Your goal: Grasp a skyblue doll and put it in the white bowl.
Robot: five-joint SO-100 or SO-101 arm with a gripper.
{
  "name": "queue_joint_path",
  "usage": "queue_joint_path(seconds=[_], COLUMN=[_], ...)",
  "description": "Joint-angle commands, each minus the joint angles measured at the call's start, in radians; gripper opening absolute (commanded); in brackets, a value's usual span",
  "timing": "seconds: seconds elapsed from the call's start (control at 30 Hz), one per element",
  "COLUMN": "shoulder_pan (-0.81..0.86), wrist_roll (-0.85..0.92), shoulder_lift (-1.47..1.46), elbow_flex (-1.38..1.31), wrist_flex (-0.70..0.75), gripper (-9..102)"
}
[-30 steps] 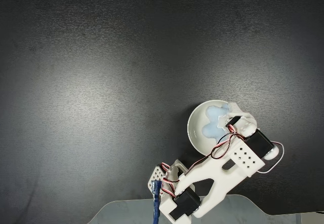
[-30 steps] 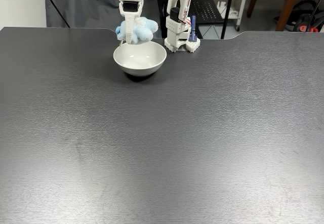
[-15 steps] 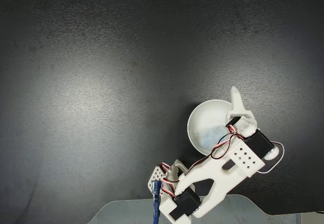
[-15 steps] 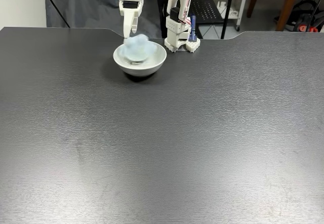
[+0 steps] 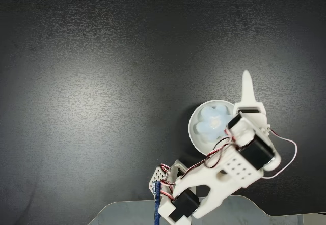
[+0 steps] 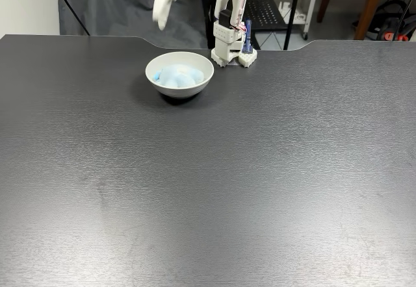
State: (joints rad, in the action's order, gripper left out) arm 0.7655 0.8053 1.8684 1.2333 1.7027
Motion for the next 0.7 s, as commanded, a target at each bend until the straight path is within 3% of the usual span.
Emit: queue_joint_path(seconds=[0.0, 0.1, 0.17, 0.23, 0.4, 0.67], shoulder_pan=[-0.225, -0.454, -0.558, -0.617, -0.660, -0.732], wrist_roll=[-0.107, -0.245, -0.319, -0.367, -0.413, -0.400], shoulder_lift=[0.149, 0.202, 0.222, 0.224, 0.213, 0.273], elbow_flex=[-0.262, -0.272, -0.270, -0.268, -0.267, -0.265], wrist_flex=[-0.017, -0.017, -0.008, -0.008, -0.018, -0.003], gripper=[71, 68, 60, 45, -4, 17])
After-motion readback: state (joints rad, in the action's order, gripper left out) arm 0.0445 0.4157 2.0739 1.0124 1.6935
